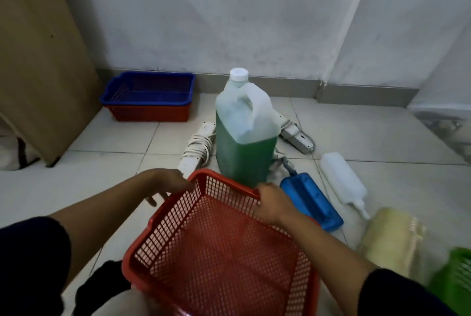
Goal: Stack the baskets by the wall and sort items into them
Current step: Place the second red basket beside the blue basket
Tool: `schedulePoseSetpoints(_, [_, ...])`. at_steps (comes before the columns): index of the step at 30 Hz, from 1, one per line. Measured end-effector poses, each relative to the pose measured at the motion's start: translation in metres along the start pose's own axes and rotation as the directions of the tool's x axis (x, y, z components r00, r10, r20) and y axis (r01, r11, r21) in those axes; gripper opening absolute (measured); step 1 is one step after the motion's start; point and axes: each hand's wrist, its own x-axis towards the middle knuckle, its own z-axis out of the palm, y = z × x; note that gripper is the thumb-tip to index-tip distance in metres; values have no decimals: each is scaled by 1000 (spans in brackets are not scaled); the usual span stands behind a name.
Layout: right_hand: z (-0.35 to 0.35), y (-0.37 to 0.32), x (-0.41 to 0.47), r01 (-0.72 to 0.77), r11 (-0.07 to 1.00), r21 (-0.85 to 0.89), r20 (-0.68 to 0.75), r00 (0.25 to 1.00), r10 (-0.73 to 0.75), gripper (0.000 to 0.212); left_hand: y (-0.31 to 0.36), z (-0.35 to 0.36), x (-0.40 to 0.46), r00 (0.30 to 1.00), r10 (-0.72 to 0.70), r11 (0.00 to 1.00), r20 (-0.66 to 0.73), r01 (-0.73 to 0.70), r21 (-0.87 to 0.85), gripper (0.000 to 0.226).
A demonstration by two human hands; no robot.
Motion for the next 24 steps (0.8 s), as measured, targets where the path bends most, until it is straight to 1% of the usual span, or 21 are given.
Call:
schedulePoseSetpoints(3, [2, 32, -24, -128, 979, -158, -8, 992, 129, 55, -22, 13, -19, 999, -35, 992, 6, 34, 125, 60])
schedulePoseSetpoints(5, [4, 46, -38, -186, 963, -193, 24, 981, 194, 61, -32, 24, -19, 1000, -26, 989, -10, 27, 145, 52])
schedulePoseSetpoints(7, [4, 56, -47, -271, 955, -120, 74, 957, 281, 68, -40, 32, -14, 1000, 3, 994, -21, 0, 107, 44])
schedulePoseSetpoints(9, [7, 62, -53, -339, 940, -44, 138, 930, 342, 88, -47, 38, -9, 999, 31, 998, -32, -29, 52, 37])
schedulePoseSetpoints(10, [10, 65, -55, -351, 936, -16, 158, 924, 349, 97, -50, 40, -7, 998, 45, 998, -52, -43, 45, 37])
schedulePoseSetpoints(12, [13, 67, -58, -349, 937, 38, 177, 925, 337, 105, -57, 41, -4, 993, 84, 996, -87, -80, 49, 42])
schedulePoseSetpoints(14, [12, 69, -61, -342, 929, 141, 139, 936, 324, 106, -63, 39, -2, 982, 162, 987, -98, -162, 7, 42])
schedulePoseSetpoints(15, [8, 67, -65, -340, 921, 192, 100, 940, 326, 105, -65, 38, -4, 971, 209, 976, -115, -215, -41, 38])
schedulePoseSetpoints(17, [-2, 65, -69, -346, 898, 271, -24, 930, 366, 95, -69, 34, -11, 938, 294, 936, -184, -321, -141, 27])
schedulePoseSetpoints(18, [-6, 63, -70, -344, 888, 306, -117, 912, 393, 83, -72, 33, -14, 911, 331, 913, -245, -375, -162, 22])
schedulePoseSetpoints(19, [-12, 61, -72, -329, 877, 349, -227, 879, 420, 68, -75, 34, -19, 868, 367, 889, -336, -433, -150, 17])
schedulePoseSetpoints(20, [-19, 58, -73, -311, 858, 409, -322, 830, 455, 54, -78, 34, -23, 803, 395, 866, -445, -488, -111, 15])
schedulePoseSetpoints(22, [-32, 52, -74, -271, 808, 523, -437, 729, 527, 35, -80, 36, -34, 646, 429, 826, -632, -564, -17, 18])
schedulePoseSetpoints(24, [-45, 45, -76, -207, 803, 559, -522, 664, 535, 27, -80, 37, -47, 523, 451, 780, -724, -625, 34, 19])
